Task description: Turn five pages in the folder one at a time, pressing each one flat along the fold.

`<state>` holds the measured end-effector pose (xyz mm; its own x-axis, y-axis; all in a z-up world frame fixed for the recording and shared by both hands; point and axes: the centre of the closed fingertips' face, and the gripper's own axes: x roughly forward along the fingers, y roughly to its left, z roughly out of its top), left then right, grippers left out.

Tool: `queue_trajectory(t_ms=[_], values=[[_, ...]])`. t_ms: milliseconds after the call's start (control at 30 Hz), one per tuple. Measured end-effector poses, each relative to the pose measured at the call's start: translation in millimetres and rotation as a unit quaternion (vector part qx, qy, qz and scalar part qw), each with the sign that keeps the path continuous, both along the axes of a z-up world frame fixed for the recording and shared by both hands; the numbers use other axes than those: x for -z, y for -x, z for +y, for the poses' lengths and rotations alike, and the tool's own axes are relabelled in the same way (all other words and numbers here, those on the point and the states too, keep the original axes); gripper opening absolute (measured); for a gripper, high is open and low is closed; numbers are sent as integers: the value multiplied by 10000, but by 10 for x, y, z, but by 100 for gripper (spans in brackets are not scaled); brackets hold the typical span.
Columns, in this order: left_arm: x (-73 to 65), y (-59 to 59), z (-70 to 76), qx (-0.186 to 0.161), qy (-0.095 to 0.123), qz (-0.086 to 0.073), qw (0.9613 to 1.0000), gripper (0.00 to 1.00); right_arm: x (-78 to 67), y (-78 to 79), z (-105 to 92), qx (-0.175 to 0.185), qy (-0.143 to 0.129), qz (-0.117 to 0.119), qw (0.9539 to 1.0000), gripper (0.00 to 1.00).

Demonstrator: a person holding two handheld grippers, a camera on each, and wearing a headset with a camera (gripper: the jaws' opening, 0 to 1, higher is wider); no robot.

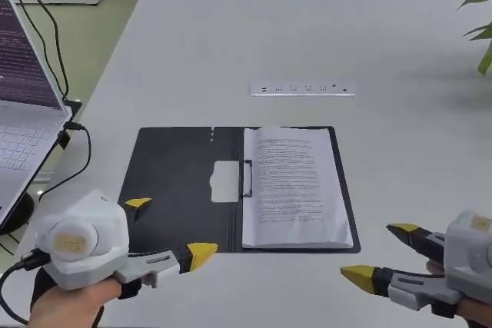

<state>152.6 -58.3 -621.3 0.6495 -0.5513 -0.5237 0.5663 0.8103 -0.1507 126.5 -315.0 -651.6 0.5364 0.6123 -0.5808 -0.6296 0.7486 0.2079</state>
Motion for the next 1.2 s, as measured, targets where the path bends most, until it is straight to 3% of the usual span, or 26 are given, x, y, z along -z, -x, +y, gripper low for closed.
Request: queue_trajectory(t_ms=[700,1200], values=[[-20,-221,-326,509,-36,-43,9987,80,-11,29,-20,26,44,32,10000,73],[-108,-519,-603,850,-65,-153,9962,80,-13,5,-43,46,41,47,10000,72]])
